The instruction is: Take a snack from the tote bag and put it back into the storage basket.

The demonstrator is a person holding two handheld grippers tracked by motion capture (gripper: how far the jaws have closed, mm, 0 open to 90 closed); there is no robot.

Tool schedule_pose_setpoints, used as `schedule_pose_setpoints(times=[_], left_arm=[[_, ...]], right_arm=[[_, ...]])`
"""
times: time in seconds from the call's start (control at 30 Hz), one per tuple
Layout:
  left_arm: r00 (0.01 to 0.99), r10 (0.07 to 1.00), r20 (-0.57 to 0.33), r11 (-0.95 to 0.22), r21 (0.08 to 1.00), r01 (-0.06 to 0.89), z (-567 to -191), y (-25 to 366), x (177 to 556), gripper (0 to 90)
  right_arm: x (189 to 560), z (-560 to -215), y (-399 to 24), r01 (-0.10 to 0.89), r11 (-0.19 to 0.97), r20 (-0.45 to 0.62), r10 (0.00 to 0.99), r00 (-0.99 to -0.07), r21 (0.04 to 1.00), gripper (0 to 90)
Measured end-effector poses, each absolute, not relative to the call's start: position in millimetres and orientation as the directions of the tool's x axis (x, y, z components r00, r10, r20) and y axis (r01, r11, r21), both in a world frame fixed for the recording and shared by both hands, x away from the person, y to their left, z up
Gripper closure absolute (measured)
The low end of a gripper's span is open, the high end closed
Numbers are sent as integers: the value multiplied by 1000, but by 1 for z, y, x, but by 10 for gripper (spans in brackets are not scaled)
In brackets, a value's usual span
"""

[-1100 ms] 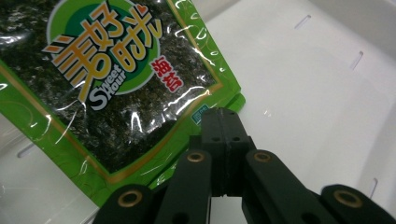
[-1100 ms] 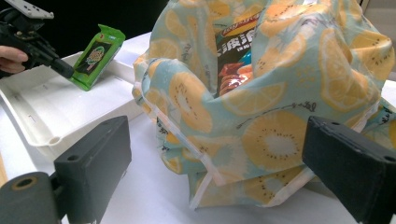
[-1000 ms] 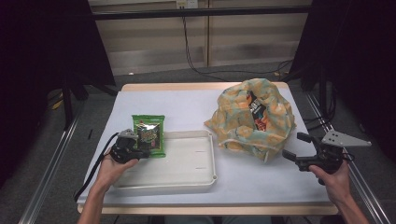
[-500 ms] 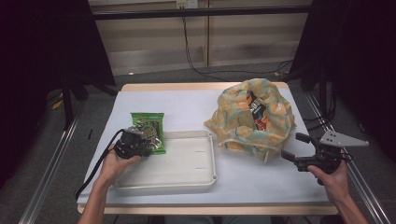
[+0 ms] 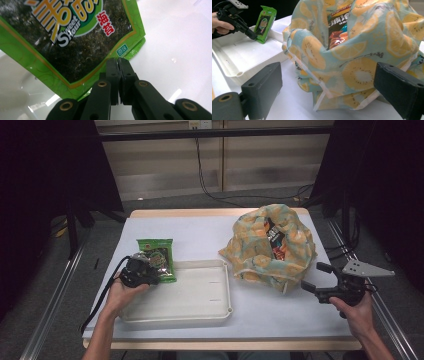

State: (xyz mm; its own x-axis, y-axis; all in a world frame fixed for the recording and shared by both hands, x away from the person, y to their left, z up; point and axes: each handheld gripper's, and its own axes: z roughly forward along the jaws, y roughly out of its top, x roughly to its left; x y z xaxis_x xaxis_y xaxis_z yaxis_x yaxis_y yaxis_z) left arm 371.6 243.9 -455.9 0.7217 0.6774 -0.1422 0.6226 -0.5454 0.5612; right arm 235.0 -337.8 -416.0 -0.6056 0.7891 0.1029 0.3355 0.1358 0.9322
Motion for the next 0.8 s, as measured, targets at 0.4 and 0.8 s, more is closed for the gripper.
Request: schedule_pose_setpoints(times=[0.4, 0.8], left_arm=[[727, 667, -163, -490, 638, 593, -438, 252, 351, 793], [731, 659, -179, -404, 735, 544, -423, 244, 321, 656]], right_arm=[[236, -415, -338, 335, 140, 102, 785, -611, 932, 159], [248, -406, -336, 318, 150, 85, 780, -620, 936, 357]])
